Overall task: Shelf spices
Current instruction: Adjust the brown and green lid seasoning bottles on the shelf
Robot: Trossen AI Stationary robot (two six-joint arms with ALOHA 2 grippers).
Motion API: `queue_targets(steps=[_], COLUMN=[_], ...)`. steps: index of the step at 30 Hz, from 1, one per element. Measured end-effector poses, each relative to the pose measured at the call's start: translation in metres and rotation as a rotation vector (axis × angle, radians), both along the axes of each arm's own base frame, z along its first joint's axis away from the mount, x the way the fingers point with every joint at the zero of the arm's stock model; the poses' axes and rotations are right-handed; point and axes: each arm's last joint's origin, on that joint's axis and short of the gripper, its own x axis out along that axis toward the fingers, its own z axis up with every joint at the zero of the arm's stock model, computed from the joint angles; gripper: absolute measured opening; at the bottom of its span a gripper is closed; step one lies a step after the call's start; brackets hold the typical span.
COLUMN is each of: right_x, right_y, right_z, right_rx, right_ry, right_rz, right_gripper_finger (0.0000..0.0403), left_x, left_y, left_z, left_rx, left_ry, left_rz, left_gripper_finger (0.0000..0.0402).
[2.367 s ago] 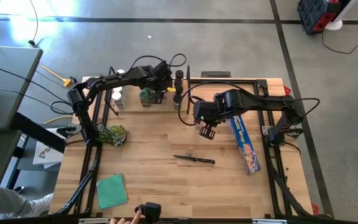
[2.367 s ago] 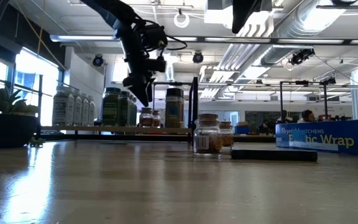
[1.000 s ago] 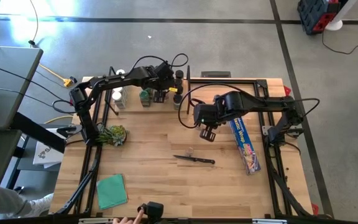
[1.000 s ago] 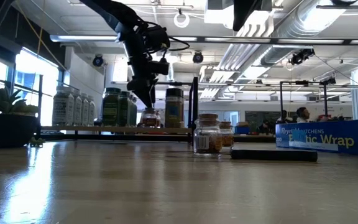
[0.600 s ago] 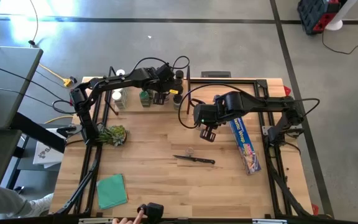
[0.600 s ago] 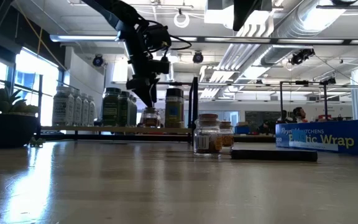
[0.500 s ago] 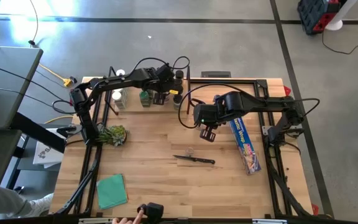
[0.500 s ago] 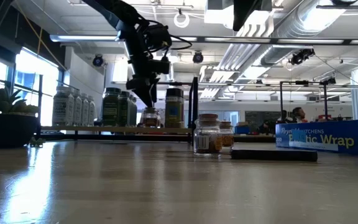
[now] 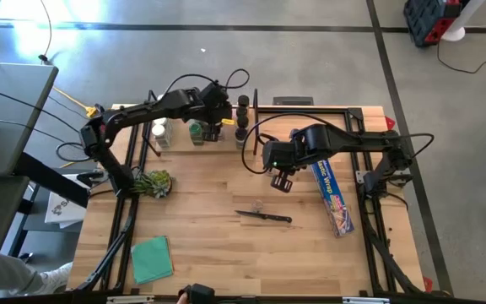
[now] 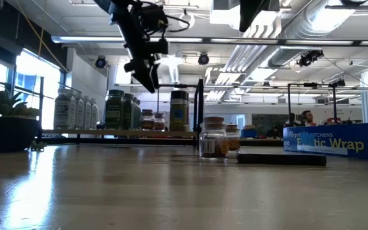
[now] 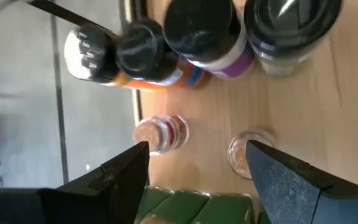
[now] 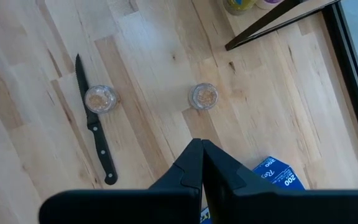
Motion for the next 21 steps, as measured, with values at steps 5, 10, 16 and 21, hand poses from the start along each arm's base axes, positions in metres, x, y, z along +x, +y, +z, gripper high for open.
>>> queue_targets(steps=[5,10,16,21], right_x=[0.000,0.000,0.001,0.001], right_y=[0.001,0.001,0.001,0.001], right_z=[0.000,0.000,0.000,0.000], right_rx=[0.001,0.002,0.002,0.000], right_ry=[-0.003,-0.007,-0.007,-0.006], right_rz=[-0.001,-0.005,-0.002,0.003], right_gripper_finger=[0.0000,0.0000,0.0000,0.0000], left_x=[-0.008,-0.005,0.004,0.003], left_y=[-0.001,0.003,0.003,0.003], left_z=[0.009,-0.011,-0.028,-0.038], left_rx=[-0.006,-0.079,-0.102,-0.132], left_ry=[-0.011,0.073,0.129,0.194], left_rz=[0.024,0.034,0.005,0.005], left_gripper_finger=[0.0266,0.0266,0.0266,0.0266])
